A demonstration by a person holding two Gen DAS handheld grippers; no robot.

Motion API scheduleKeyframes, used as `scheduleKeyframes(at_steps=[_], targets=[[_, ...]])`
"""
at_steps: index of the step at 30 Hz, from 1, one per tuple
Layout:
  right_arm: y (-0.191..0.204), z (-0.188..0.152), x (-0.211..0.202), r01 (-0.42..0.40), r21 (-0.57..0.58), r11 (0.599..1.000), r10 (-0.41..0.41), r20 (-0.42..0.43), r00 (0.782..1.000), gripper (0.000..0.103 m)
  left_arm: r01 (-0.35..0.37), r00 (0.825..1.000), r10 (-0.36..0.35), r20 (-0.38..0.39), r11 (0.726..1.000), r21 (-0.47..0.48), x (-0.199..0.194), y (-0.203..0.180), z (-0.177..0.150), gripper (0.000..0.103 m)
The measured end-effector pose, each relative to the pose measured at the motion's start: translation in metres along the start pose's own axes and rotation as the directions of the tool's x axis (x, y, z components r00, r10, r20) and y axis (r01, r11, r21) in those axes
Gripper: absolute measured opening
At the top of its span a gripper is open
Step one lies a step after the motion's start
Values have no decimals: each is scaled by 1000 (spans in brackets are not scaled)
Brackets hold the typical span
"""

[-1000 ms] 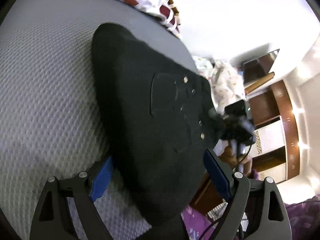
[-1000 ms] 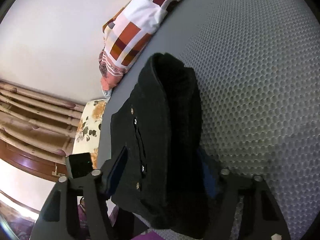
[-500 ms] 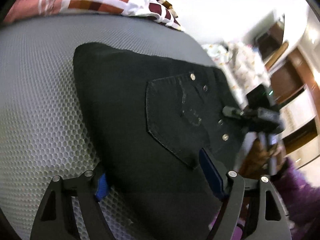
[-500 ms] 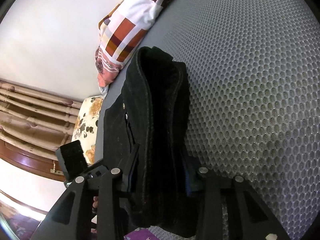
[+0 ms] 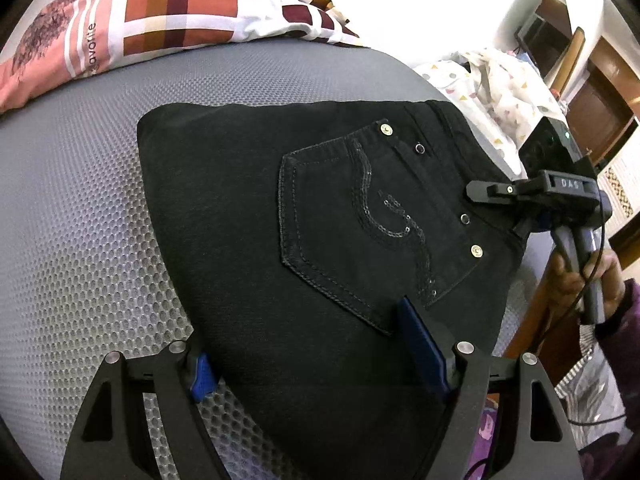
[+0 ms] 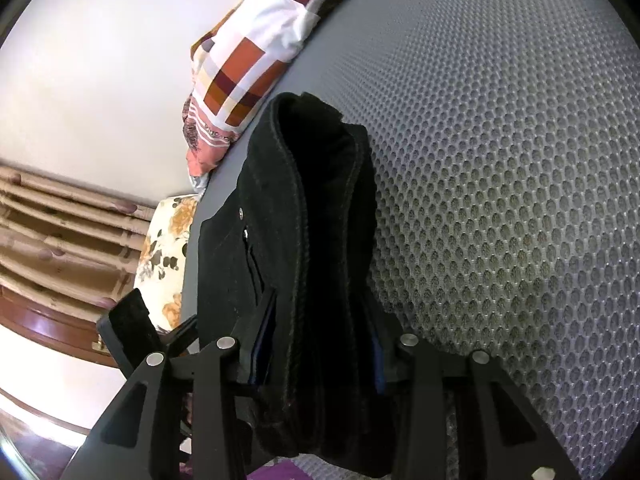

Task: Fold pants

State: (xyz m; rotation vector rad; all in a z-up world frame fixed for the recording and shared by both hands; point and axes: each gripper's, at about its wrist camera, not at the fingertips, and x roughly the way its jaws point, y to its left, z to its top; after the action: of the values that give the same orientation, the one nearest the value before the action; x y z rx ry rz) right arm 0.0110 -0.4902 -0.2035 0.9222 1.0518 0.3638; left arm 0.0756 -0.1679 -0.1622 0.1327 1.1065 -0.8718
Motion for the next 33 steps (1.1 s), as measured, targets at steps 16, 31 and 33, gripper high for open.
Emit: scheduleKeyframes(at_steps=[16, 31, 33], targets=[[-2, -5, -2, 13, 12, 1000, -13, 40, 999, 36, -50, 999, 51, -3, 998, 37, 4, -5, -3, 78], [9, -8, 1, 34, -10, 999, -34, 42, 999, 36, -65, 997, 61, 47, 994, 85, -3, -6, -9, 66], [10, -11, 2, 14, 1, 1000, -14, 43, 999, 36, -60, 997, 56, 46, 995, 85, -6, -2, -8, 61]])
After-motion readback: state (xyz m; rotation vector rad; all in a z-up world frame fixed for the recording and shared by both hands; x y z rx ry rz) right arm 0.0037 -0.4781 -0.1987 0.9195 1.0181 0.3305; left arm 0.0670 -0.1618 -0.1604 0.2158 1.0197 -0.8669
